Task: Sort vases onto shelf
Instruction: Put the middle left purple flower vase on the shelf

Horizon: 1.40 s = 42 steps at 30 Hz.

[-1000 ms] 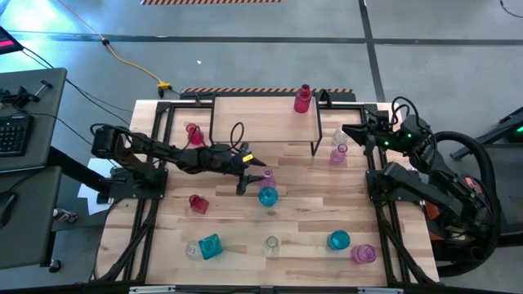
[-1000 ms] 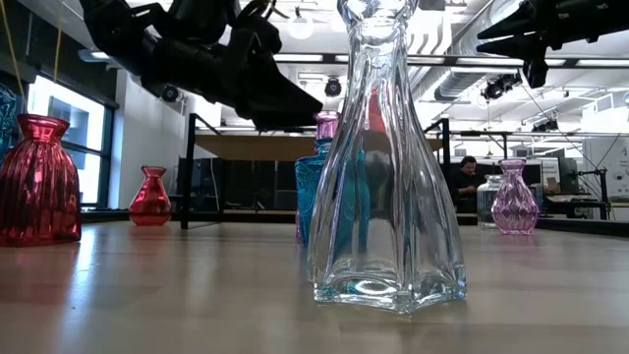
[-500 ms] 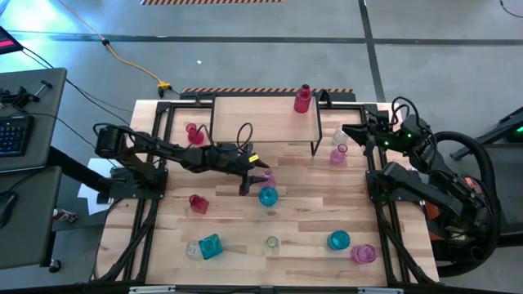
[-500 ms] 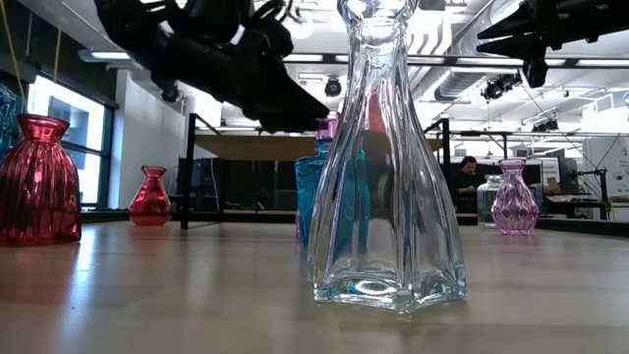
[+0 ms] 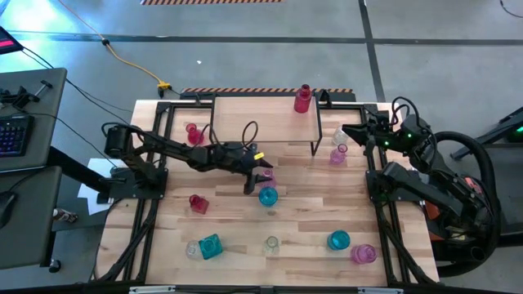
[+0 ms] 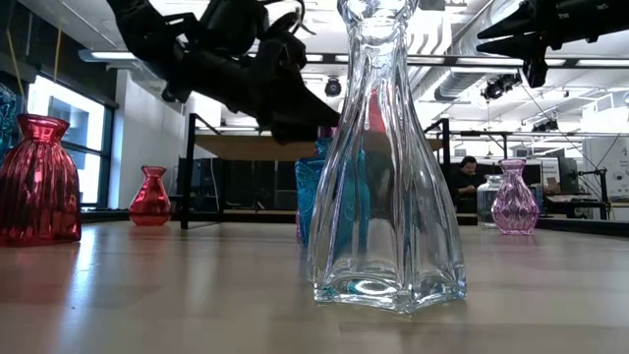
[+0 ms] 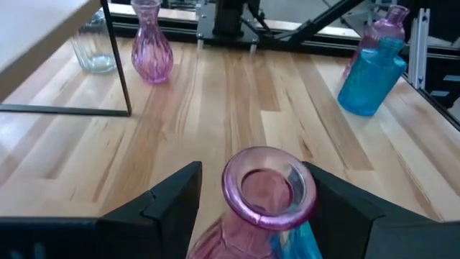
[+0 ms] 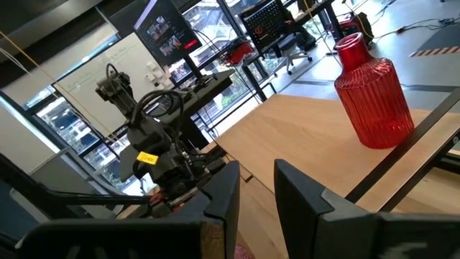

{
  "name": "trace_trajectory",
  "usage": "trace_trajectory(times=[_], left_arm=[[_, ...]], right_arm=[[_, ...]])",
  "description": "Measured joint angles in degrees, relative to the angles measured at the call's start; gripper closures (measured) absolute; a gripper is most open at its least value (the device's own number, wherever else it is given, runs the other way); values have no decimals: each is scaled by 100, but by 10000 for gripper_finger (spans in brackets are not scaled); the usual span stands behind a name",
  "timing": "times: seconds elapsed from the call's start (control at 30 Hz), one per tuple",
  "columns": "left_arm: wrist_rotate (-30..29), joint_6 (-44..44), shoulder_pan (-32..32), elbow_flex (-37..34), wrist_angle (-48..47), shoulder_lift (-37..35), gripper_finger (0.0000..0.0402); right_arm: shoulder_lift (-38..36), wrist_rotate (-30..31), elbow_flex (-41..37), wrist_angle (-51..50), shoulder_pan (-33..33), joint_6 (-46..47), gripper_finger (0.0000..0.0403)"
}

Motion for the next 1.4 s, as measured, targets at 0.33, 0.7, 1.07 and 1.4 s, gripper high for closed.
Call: trace_trajectory(times=[0.33,0.7,1.07,1.4], left_arm=[[-65,-200,0,0,-109,0,251],[-140,-336,9,0,-107,-7,309],[-364,-190,149,-15,-35,-75,307],[-460,-171,225,562,-1037,-512,307]], right_arm=[[0,-24,0,-4,1,-17,334],[0,-24,0,-6,2,-85,334],[0,-24,0,-6,0,-104,334],[-2,-24,0,-6,0,-138,334]])
